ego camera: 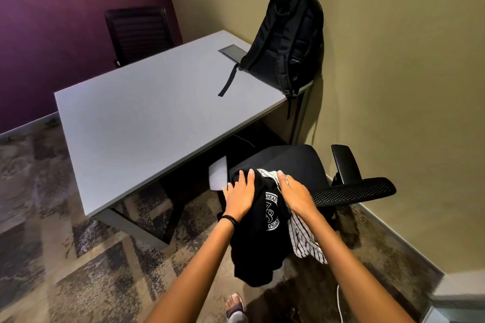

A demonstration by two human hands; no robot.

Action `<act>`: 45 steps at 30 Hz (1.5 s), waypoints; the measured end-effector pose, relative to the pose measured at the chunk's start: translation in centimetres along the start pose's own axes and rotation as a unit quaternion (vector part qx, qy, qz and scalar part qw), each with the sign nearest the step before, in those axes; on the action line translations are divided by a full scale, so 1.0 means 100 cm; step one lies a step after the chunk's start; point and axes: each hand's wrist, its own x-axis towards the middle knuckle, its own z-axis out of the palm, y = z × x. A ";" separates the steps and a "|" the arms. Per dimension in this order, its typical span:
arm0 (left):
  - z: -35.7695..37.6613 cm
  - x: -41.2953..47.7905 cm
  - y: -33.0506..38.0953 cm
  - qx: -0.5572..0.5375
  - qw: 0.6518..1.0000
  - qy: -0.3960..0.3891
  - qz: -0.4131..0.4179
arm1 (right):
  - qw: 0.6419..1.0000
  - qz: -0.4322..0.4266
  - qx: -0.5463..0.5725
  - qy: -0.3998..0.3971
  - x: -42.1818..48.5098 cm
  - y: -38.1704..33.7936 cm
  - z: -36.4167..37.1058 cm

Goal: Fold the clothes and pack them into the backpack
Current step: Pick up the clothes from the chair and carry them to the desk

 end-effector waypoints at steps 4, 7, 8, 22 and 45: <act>0.008 0.003 0.017 -0.074 0.997 0.001 0.013 | 0.999 -0.005 0.037 -0.032 -0.006 -0.011 -0.001; 0.010 -0.001 0.030 -0.143 0.990 -0.011 -0.011 | 0.998 -0.016 0.044 -0.037 -0.007 -0.018 -0.002; 0.009 -0.002 0.034 -0.190 0.981 -0.018 -0.037 | 0.998 -0.010 0.055 -0.041 -0.007 -0.020 -0.001; 0.018 -0.021 0.045 -0.331 0.941 0.063 -0.021 | 0.979 0.016 0.200 -0.037 -0.010 -0.024 0.007; -0.008 -0.078 0.008 -0.423 0.857 0.292 0.033 | 0.940 -0.140 0.308 -0.048 -0.062 -0.074 0.043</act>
